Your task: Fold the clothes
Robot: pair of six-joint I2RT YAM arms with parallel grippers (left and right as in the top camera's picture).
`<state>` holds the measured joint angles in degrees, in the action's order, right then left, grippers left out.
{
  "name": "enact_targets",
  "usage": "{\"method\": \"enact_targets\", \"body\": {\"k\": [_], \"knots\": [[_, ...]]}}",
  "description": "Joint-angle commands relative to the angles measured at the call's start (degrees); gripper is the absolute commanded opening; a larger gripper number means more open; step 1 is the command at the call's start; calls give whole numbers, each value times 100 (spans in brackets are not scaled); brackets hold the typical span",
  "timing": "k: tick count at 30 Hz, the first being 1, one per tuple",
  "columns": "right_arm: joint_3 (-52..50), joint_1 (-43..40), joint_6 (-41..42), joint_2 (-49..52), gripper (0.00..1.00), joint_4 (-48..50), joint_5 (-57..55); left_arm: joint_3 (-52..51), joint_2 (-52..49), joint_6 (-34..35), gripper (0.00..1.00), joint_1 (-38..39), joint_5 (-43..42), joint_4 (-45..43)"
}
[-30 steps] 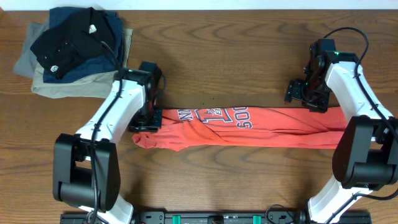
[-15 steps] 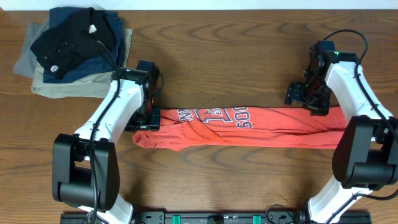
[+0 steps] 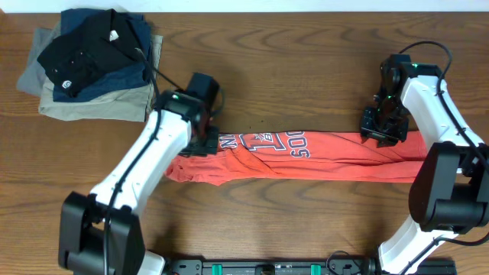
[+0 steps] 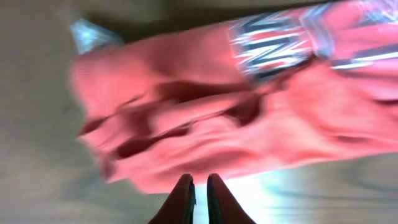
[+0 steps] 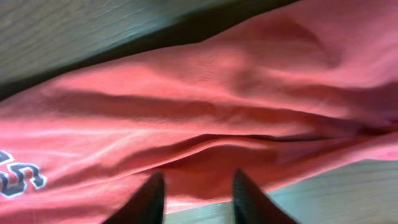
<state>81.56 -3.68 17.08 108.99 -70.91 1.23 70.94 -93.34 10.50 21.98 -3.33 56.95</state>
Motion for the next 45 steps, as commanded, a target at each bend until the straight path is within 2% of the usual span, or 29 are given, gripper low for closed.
{"method": "enact_targets", "body": {"k": [1, 5, 15, 18, 22, 29, 31, 35, 38, 39, 40, 42, 45], "knots": [[-94, -79, 22, -131, 27, 42, -101, 37, -66, -11, 9, 181, -743, -164], [-345, -74, 24, -131, 29, 280, -101, -63, -415, 9, 9, 284, -1119, -575], [-1102, -76, 133, -131, 31, 935, -101, -68, -1506, 168, 9, 105, -1078, -560], [-1390, -76, 162, -131, 33, 1224, -101, -90, -1685, 348, 9, -26, -772, -483], [-1725, -76, 286, -131, 33, 1567, -98, -190, -1770, 466, 9, -356, -254, -363], [-1834, -74, 487, -131, 29, 1829, -94, -238, -1768, 463, 6, -1126, -197, -302], [-1832, -74, 498, -131, 31, 1915, -50, -238, -1759, 461, 6, -1305, -197, -299], [-1683, -74, 350, -146, 40, 1853, -33, -236, -1670, 461, 6, -1547, -197, -212], [-1316, -96, 256, -214, 50, 1530, -168, -214, -1478, 459, 6, -1624, -197, -116], [-1158, -120, 258, -234, 57, 1392, -236, -190, -1394, 459, 6, -1631, -195, -68], [-955, -162, 258, -264, 69, 1226, -280, -157, -1279, 459, 6, -1628, -195, -20], [-555, -289, 258, -308, 98, 922, -299, -133, -1010, 459, 6, -1628, -195, 20], [-48, -638, 258, -345, 99, 553, -341, -131, -560, 459, 6, -1631, -168, 44]]}}
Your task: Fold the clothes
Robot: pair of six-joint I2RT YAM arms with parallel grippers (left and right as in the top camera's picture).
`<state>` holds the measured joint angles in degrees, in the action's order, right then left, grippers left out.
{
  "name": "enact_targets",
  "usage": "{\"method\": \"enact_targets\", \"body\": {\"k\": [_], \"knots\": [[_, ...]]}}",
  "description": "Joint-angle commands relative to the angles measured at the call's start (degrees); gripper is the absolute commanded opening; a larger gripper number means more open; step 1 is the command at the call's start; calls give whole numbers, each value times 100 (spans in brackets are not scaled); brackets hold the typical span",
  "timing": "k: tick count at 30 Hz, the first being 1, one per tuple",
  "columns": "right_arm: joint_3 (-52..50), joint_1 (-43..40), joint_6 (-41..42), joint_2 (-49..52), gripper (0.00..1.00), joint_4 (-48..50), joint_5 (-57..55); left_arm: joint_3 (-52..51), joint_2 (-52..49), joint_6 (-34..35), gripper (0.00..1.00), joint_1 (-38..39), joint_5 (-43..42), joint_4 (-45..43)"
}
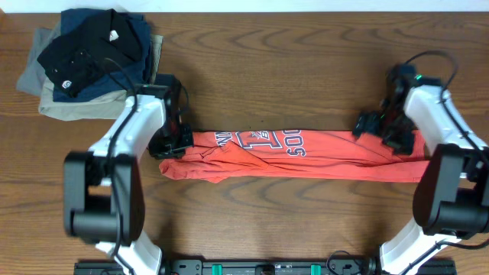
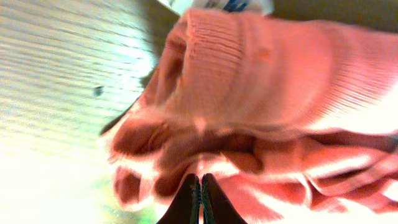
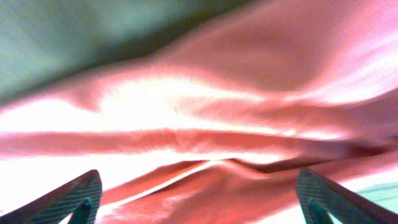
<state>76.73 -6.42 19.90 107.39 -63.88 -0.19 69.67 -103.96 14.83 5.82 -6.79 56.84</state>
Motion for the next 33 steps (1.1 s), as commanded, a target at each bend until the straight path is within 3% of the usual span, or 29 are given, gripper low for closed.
{"method": "enact_targets", "body": {"k": [1, 2, 3, 7, 12, 21, 33], "knots": [[522, -501, -24, -186, 99, -199, -197, -4, 645, 26, 6, -15, 227, 63], [586, -697, -24, -186, 99, -223, -195, -4, 798, 26, 7, -15, 326, 79], [590, -857, -57, -186, 99, -216, -195, -4, 916, 26, 15, -15, 402, 96], [389, -1530, -1193, -175, 99, 76, 435, -7, 1268, 26, 66, -13, 518, 116], [-92, -2232, -2085, -168, 99, 739, 1309, -7, 1307, 26, 94, -15, 518, 116], [-660, -3217, -2151, -164, 99, 1506, 1729, -7, 1307, 26, 100, -13, 518, 118], [-1403, -3101, -2258, -164, 99, 1685, 2507, -7, 1307, 26, 98, -13, 516, 90]]}}
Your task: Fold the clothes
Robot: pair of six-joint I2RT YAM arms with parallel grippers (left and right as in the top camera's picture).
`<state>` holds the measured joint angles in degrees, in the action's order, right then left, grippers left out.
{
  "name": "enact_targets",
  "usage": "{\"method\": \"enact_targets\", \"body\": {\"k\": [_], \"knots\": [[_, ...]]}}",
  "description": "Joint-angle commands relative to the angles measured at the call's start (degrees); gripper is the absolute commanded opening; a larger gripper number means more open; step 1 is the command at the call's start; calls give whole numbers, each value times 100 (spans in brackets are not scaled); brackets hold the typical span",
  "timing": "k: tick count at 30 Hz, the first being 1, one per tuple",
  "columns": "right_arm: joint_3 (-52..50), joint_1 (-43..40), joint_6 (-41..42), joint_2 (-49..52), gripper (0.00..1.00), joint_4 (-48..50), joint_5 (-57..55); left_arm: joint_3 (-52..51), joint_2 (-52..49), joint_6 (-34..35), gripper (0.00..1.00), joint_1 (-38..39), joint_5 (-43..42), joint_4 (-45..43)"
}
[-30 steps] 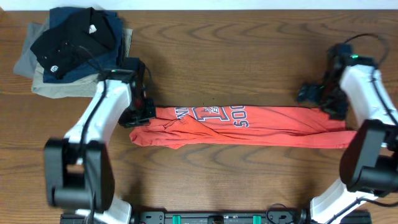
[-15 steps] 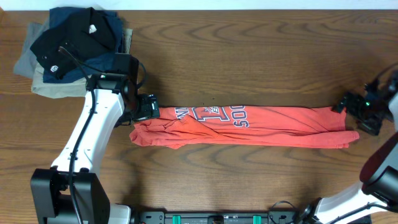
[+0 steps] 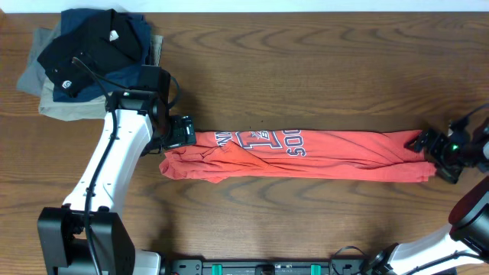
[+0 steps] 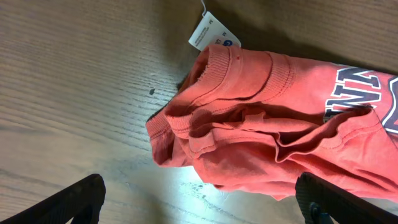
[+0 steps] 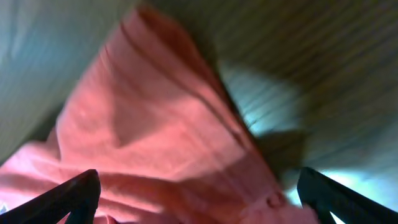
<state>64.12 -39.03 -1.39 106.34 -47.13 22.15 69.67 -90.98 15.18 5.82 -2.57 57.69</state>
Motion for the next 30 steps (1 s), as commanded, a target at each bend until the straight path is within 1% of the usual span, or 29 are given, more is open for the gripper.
{"method": "enact_targets", "body": {"k": [1, 3, 4, 5, 7, 9, 10, 11, 20, 26, 30], "knots": [[-203, 190, -127, -59, 99, 13, 273, -7, 9, -9, 98, -13, 94, 7], [-275, 214, -127, -59, 99, 20, 273, -7, 9, -9, 98, -13, 94, 9], [-302, 223, -125, -59, 97, 26, 275, -7, 9, -9, 98, -13, 94, 9], [-310, 227, -125, -59, 91, 20, 275, -7, 9, -9, 98, -13, 94, 9], [-313, 234, -120, -59, 58, 17, 275, -7, 9, -9, 98, -13, 96, 9], [-310, 229, -76, -59, 23, 39, 275, -7, 9, -9, 98, -13, 96, 11], [-310, 229, -74, -59, 3, 61, 275, -7, 9, -9, 98, -13, 94, 11], [-310, 229, -31, -59, 1, 96, 271, -7, 9, -9, 98, -13, 94, 11], [33, 219, 391, -214, 1, -37, 83, -7, 9, -9, 98, -13, 94, 63], [310, 247, 610, -861, 1, -345, 42, -7, 9, -7, 98, -13, 92, 70], [321, 459, 608, -1416, 1, -424, 55, -7, 9, -7, 98, -13, 92, 48]]}}
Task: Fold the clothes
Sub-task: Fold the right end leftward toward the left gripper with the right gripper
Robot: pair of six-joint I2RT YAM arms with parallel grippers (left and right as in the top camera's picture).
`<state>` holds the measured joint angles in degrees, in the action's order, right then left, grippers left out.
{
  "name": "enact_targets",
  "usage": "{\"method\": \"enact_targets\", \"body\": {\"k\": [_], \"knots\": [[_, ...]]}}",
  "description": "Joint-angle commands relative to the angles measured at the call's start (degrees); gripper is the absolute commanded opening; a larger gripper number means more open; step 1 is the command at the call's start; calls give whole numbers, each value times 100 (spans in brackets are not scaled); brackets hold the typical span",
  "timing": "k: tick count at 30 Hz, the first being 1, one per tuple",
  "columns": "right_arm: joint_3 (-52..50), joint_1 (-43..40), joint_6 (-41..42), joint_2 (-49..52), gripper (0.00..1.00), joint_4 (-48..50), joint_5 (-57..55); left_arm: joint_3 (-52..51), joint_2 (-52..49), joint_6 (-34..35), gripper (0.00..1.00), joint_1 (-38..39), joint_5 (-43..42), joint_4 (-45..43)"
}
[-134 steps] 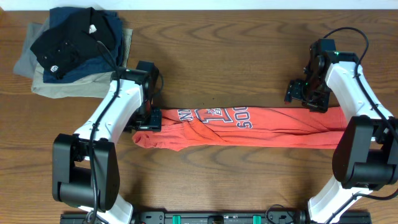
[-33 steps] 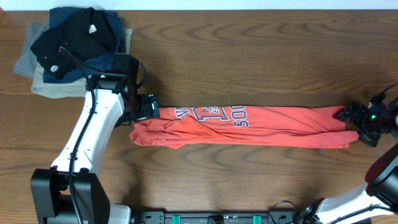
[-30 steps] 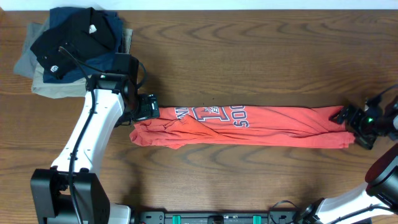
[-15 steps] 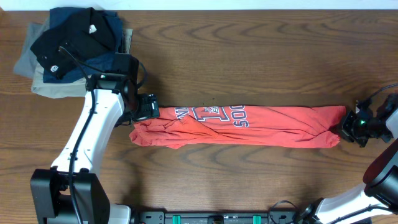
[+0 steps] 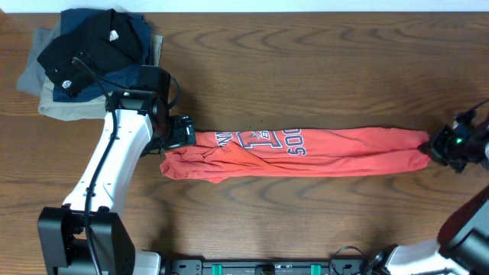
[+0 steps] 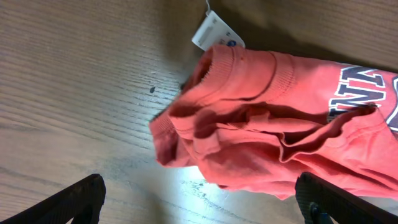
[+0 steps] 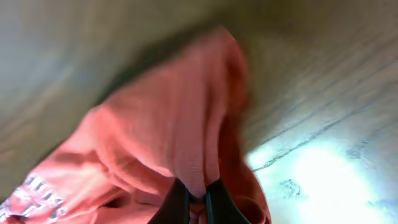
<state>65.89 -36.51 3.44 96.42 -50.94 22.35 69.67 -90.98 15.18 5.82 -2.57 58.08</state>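
Note:
A red shirt (image 5: 321,159) with navy lettering lies rolled into a long strip across the table. Its collar end (image 6: 249,118), with a white tag (image 6: 216,31), is at the left. My left gripper (image 5: 183,132) hovers at that end, open, its fingers (image 6: 81,199) spread wide over bare wood with nothing between them. At the far right, my right gripper (image 5: 443,147) is shut on the shirt's tapered end. In the right wrist view a fold of red cloth (image 7: 168,130) is pinched between the fingers (image 7: 177,200).
A pile of folded clothes (image 5: 84,61), black and navy on top of khaki, sits at the back left corner just behind my left arm. The wooden table (image 5: 306,69) stretches behind and in front of the shirt.
My right gripper, open at the shirt's right end before, is now shut on it. That end has drawn into a narrow point. The left gripper and collar end are as they were.
First my left gripper was shut at the shirt's left end while the right, slightly open, sat on its right part. Then the right stood wide open there. Later both were open, the right out at the far end, which it now grips.

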Motion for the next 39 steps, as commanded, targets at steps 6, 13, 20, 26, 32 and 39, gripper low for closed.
{"method": "enact_targets", "body": {"k": [6, 13, 20, 26, 32, 39], "knots": [[144, 1045, 129, -909, 1, -264, 17, -7, 9, -7, 98, -13, 90, 4], [105, 2240, 122, -866, 1, -387, 15, -7, 9, -7, 98, -13, 90, 11], [90, 3340, 177, -855, 1, -337, 13, -7, 9, -4, 98, -13, 90, 11], [76, 4081, 236, -855, 1, -284, 9, -7, 9, -7, 98, -13, 90, 9], [72, 4579, 341, -710, 1, -264, -17, -7, 9, -7, 98, -13, 90, -11], [72, 5027, 496, -282, 1, -146, 22, -7, 9, -7, 98, -13, 90, -9]]}}
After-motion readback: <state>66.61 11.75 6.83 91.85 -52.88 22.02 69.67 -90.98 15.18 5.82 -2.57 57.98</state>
